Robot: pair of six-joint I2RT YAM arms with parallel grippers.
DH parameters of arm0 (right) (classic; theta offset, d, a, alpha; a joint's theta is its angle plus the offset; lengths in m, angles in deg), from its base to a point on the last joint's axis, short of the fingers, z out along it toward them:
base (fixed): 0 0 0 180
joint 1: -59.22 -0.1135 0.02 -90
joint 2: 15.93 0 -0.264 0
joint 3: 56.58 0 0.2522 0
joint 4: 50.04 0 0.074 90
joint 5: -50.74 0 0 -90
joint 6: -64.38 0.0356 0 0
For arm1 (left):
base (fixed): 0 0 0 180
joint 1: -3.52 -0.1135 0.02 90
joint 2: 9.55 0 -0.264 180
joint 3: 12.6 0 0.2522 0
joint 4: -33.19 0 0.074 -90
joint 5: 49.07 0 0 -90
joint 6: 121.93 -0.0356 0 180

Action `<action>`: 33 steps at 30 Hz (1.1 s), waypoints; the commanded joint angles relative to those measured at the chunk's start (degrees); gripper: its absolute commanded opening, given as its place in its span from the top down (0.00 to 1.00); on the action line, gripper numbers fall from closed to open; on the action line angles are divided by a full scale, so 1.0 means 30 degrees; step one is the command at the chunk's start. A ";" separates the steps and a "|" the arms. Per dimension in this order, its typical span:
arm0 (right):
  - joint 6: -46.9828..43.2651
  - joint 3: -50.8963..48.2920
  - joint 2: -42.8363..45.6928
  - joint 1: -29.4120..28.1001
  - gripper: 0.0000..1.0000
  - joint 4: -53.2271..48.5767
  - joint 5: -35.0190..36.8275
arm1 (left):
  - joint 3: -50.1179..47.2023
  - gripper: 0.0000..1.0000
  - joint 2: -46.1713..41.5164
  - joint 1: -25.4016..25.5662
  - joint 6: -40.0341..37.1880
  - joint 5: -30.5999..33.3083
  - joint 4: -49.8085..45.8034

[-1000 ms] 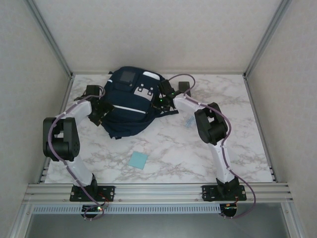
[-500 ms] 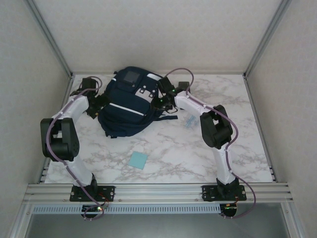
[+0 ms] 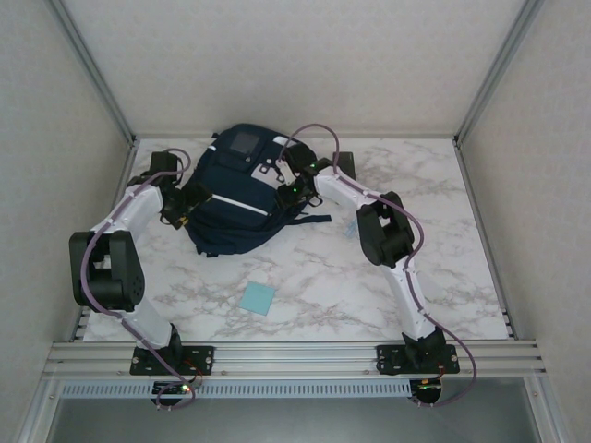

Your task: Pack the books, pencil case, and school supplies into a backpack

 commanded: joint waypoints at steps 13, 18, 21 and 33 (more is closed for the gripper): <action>1.4377 -0.2518 -0.1266 0.1084 0.84 0.5077 -0.2519 | -0.0488 0.15 -0.0065 0.0107 0.0315 -0.1350 0.0252; 1.8190 -0.6283 0.1012 0.1416 0.79 0.9163 -0.4152 | -0.0434 0.16 0.0063 0.0105 0.0461 -0.1574 0.0450; 1.8913 -0.6614 0.1753 0.1479 0.76 0.9738 -0.5075 | -0.0417 0.15 0.0005 0.0116 0.0648 -0.1687 0.0602; 1.2730 -0.4928 0.3930 0.1443 0.63 0.4150 -0.0979 | 0.0533 0.15 -0.1617 0.1090 -0.0033 -0.0690 -0.0801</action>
